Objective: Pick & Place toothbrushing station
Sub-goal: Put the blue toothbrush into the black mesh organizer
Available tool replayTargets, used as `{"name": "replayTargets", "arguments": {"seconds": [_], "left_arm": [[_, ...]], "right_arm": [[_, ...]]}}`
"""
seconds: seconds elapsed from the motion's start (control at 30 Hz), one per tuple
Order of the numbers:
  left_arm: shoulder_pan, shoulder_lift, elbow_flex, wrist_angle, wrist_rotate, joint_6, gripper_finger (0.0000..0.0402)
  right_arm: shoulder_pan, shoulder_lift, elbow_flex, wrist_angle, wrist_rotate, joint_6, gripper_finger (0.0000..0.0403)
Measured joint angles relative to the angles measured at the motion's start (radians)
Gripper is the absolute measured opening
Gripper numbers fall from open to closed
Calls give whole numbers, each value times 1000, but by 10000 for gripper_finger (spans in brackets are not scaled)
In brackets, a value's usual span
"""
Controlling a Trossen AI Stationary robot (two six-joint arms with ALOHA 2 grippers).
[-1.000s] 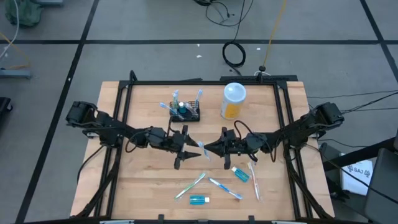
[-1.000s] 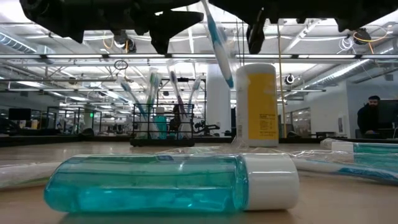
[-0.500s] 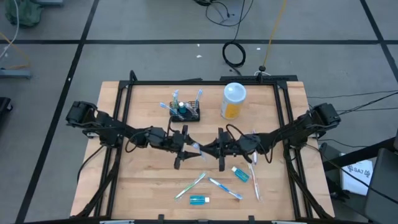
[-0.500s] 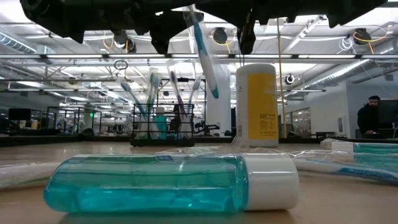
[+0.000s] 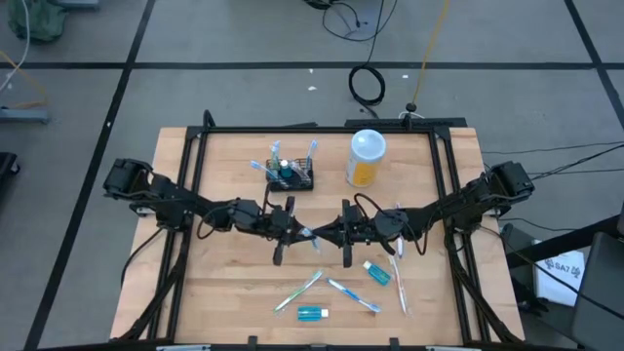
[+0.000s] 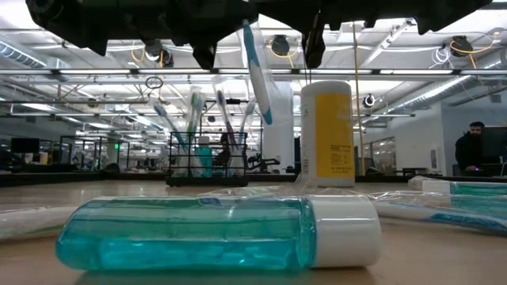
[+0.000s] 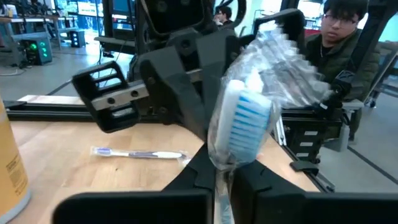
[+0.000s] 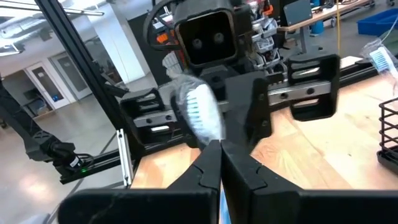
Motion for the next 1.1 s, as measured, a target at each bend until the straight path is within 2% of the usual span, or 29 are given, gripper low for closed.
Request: {"name": "replayTargets", "arguments": {"seconds": [0.07, 0.23, 0.33, 0.43, 0.6, 0.77, 0.9, 1.1], "left_arm": [[0, 0, 0, -4, 1, 0, 10], [1, 0, 0, -28, -9, 0, 35], [1, 0, 0, -44, -35, 0, 29], [1, 0, 0, -44, -42, 0, 10], [1, 0, 0, -44, -45, -3, 24], [1, -7, 0, -73, -51, -9, 8], [0, -57, 0, -165, -154, -23, 18], [0, -229, 1, -401, -278, -12, 7]], "right_arm": [[0, 0, 0, 0, 1, 0, 0], [0, 0, 0, 0, 0, 3, 2], [6, 0, 0, -7, -2, 4, 11], [10, 0, -1, -40, -2, 4, 28], [10, 0, -1, -44, 1, -3, 63], [10, -1, -2, -45, 0, -3, 97], [14, -3, -2, -48, 0, 5, 116], [14, -3, -2, -56, -3, -17, 134]]}}
